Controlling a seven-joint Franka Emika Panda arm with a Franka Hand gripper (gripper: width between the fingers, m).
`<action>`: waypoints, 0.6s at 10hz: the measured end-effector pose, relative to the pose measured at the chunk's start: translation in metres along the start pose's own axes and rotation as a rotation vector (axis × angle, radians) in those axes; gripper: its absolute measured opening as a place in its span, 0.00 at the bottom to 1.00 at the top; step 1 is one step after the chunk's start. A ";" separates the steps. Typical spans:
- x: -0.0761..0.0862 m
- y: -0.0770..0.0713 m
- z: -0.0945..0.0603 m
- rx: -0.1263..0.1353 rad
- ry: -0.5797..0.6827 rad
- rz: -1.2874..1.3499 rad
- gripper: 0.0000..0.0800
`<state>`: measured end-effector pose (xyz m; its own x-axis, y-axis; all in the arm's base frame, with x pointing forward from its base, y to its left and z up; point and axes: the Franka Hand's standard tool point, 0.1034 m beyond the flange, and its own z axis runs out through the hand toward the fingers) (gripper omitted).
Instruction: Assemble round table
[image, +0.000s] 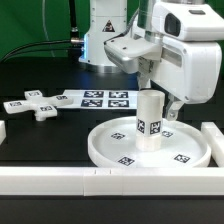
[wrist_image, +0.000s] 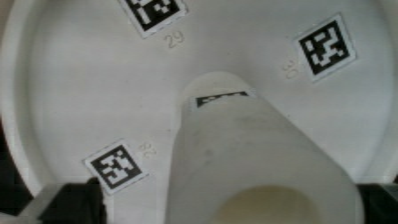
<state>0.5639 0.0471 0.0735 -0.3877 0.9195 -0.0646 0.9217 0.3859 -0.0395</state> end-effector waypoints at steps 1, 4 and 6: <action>-0.001 -0.001 0.001 0.002 -0.001 -0.031 0.81; -0.003 -0.003 0.003 0.008 -0.008 -0.078 0.67; -0.004 -0.003 0.004 0.008 -0.008 -0.077 0.51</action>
Offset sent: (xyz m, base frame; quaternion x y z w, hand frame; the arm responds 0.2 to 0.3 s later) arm -0.0023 0.0055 -0.0001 -0.0086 0.0087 0.0095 0.9999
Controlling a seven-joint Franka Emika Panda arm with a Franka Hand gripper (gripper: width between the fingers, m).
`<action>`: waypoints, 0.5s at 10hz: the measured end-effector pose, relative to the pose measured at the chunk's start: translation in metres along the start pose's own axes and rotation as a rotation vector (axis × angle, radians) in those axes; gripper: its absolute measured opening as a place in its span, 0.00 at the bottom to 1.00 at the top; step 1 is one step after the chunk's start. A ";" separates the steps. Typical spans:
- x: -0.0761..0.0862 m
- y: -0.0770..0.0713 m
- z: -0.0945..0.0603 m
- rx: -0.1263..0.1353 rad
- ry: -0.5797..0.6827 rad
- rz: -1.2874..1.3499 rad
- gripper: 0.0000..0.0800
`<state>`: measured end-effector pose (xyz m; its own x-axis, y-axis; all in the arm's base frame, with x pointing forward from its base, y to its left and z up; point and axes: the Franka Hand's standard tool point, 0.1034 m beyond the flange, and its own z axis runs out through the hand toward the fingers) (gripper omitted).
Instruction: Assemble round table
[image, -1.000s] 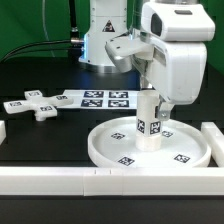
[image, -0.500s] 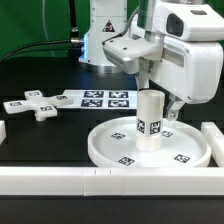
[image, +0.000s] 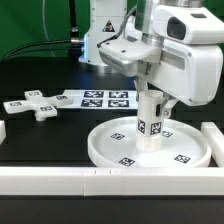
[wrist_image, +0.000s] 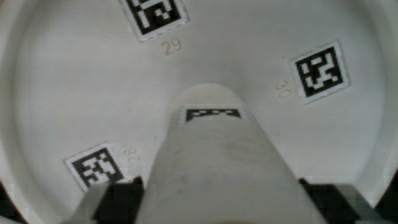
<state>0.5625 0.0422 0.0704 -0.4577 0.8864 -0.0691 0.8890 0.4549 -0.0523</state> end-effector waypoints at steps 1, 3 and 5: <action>0.000 0.000 0.000 0.000 0.000 0.000 0.51; 0.000 0.000 0.000 0.000 0.000 0.046 0.51; 0.000 0.000 0.000 0.000 0.002 0.087 0.51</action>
Offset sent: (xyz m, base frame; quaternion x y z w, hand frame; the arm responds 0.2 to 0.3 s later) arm 0.0000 0.0000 0.0000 0.0000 0.0000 0.0000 1.0000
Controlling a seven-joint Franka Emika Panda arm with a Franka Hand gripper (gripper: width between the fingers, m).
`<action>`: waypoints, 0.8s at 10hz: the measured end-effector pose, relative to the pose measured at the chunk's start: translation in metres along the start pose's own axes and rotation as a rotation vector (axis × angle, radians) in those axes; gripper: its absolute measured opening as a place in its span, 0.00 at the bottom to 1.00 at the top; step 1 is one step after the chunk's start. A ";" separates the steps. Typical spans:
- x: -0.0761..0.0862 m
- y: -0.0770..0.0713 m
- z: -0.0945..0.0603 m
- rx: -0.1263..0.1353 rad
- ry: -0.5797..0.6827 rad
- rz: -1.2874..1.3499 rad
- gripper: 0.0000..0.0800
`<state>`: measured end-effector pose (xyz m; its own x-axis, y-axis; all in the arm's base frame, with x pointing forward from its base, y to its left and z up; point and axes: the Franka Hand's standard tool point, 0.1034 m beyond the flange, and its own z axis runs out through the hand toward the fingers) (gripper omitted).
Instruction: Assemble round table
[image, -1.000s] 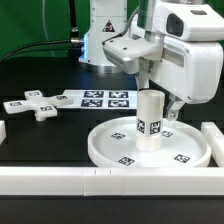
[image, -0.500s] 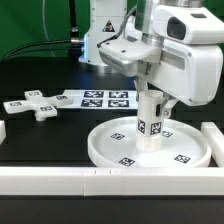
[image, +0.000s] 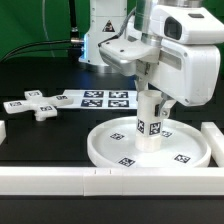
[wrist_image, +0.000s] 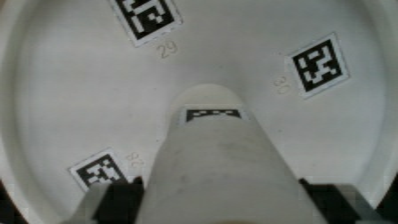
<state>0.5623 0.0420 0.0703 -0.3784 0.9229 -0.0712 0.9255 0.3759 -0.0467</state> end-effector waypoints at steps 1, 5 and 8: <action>0.000 -0.001 0.000 0.006 0.001 0.200 0.51; 0.003 -0.004 0.000 0.051 -0.011 0.670 0.51; 0.003 -0.004 0.000 0.051 -0.016 0.844 0.51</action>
Offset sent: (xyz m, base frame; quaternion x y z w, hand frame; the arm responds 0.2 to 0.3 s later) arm -0.0029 0.0065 -0.0035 0.0703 -0.0056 0.3046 0.9499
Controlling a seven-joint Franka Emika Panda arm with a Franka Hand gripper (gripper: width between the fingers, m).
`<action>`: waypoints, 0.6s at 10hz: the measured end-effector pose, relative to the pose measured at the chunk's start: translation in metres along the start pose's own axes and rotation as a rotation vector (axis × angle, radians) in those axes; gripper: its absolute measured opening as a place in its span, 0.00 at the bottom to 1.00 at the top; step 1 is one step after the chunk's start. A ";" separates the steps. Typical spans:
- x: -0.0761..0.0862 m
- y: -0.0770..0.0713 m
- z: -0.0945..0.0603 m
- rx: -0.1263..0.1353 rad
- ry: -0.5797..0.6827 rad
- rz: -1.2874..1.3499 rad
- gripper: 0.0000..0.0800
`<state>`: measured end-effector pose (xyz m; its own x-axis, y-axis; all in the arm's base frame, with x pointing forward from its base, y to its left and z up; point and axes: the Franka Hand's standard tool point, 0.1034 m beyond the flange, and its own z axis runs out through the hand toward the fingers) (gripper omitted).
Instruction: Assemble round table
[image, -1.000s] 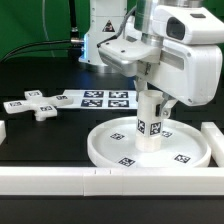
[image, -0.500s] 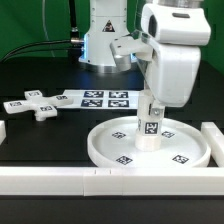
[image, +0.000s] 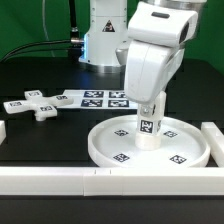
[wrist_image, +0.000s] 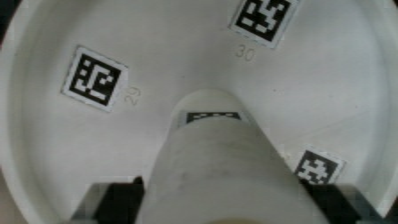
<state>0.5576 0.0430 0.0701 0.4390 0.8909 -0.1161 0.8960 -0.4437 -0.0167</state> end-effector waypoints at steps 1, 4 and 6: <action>0.000 0.000 0.000 0.002 0.002 0.099 0.51; 0.000 -0.002 -0.001 0.030 0.020 0.502 0.51; -0.001 -0.002 0.000 0.052 0.027 0.710 0.51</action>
Offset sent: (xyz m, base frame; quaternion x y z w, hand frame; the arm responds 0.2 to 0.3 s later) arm -0.0051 0.0093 0.0017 0.0228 0.0052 0.2732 0.9617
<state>0.5557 0.0431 0.0704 0.9177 0.3864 -0.0919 0.3886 -0.9214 0.0060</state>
